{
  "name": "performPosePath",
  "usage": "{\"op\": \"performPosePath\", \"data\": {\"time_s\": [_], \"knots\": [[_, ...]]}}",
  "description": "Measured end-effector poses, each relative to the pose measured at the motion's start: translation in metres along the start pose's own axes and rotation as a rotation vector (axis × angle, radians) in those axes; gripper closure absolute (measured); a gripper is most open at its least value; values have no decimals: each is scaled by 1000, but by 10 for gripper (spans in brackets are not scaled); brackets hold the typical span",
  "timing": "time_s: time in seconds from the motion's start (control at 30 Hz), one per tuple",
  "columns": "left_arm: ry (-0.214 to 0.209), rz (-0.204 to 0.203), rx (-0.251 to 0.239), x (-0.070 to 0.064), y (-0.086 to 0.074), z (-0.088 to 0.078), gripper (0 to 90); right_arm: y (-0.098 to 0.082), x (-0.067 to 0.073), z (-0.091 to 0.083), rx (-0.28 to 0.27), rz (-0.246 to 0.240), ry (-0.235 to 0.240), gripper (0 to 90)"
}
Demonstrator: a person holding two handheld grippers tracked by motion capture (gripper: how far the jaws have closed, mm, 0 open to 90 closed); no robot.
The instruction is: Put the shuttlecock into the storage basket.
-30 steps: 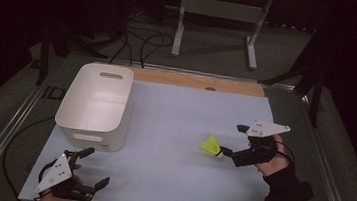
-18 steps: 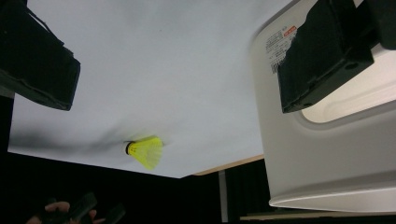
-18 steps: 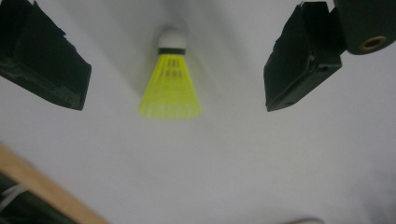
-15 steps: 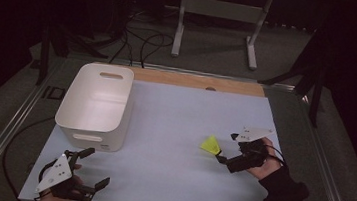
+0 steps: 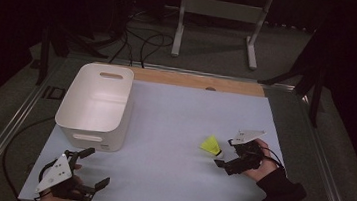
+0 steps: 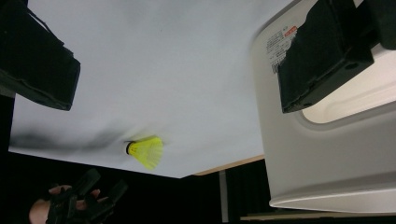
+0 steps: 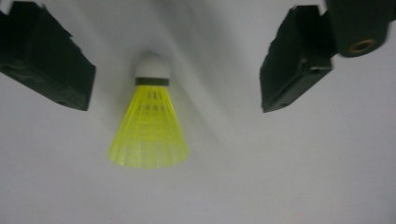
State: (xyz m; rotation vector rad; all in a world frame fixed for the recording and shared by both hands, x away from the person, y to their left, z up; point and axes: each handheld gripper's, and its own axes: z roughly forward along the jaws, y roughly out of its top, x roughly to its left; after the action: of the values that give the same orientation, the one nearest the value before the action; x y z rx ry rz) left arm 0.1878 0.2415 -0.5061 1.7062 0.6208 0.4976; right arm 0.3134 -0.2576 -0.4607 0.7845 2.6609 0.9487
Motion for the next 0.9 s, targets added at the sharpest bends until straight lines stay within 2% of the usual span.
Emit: {"op": "performPosePath", "data": {"time_s": [0.37,0.63,0.8,0.9], "knots": [[-2,-2,-2,0,0,0,0,-5,-5,9,65,21,-5,154],[-1,-2,-2,0,0,0,0,-8,-7,19,135,15,-36,236],[-1,0,-2,0,0,0,0,-8,-8,24,171,18,-78,283],[-1,-3,-3,0,0,0,0,-9,-9,27,194,32,-75,305]]}}
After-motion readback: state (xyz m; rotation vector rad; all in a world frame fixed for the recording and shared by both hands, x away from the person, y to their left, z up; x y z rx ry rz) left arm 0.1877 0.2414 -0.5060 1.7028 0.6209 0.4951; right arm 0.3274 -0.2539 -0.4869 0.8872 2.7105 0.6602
